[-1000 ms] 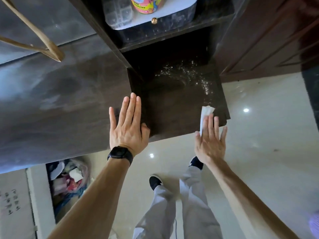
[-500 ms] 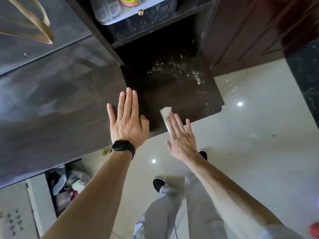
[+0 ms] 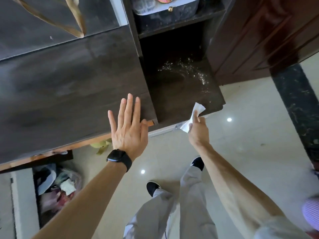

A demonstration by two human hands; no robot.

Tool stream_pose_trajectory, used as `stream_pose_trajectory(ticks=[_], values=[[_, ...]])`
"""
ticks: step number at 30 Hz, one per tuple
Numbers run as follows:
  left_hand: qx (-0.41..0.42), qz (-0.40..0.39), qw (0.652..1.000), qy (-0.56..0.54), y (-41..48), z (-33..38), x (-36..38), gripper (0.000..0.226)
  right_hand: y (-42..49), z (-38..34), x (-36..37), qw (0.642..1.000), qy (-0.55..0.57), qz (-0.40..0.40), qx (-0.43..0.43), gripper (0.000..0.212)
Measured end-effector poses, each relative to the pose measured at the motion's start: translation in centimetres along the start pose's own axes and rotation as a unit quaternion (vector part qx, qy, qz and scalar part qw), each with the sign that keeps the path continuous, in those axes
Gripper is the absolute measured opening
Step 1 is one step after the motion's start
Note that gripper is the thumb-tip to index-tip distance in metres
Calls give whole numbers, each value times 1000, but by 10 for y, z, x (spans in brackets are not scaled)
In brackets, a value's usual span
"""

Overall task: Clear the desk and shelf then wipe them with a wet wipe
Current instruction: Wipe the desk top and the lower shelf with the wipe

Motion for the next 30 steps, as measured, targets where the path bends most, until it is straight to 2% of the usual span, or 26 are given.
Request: stream_pose_trajectory(ticks=[3,6,8,11,13,16,21,23,26,28,30], values=[[-40,1,999,9,-36,-34,-11,64,3,-10,5,998,29,25,49,61],[-69,-12,997,33,-60,-69,-16,69,-2,-19,11,996,51,52,49,41],[-75,-28,996,48,-70,-86,-15,75,-21,-32,18,995,76,60,-12,30],[-76,-33,995,47,-74,-94,-12,85,-59,-75,37,980,80,80,-163,26],[-81,-29,995,42,-75,-92,-11,89,-72,-106,56,966,27,74,-246,39],[-90,-23,995,38,-76,-90,-10,92,-67,-138,76,953,-53,57,-291,58],[-108,-24,993,40,-75,-87,-10,95,-48,-137,68,950,-98,59,-292,54],[-122,-21,992,35,-76,-84,-10,96,-39,-110,57,957,-103,47,-269,53],[-128,-13,991,26,-76,-74,-9,93,-17,-48,29,968,-129,86,-199,47],[-101,-15,994,26,-72,-62,-6,91,0,-10,11,977,-124,84,-152,37],[-65,-21,997,23,-59,-40,0,87,11,9,2,980,-107,74,-147,32]])
Point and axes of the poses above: each hand's wrist, its own y-axis towards the middle knuckle, its own x-axis out of the palm, z = x × y, the point moved 4 cm from there along y, towards the middle knuckle, and after that the axes turned 13 degrees about -y, right-handed, at the moved point
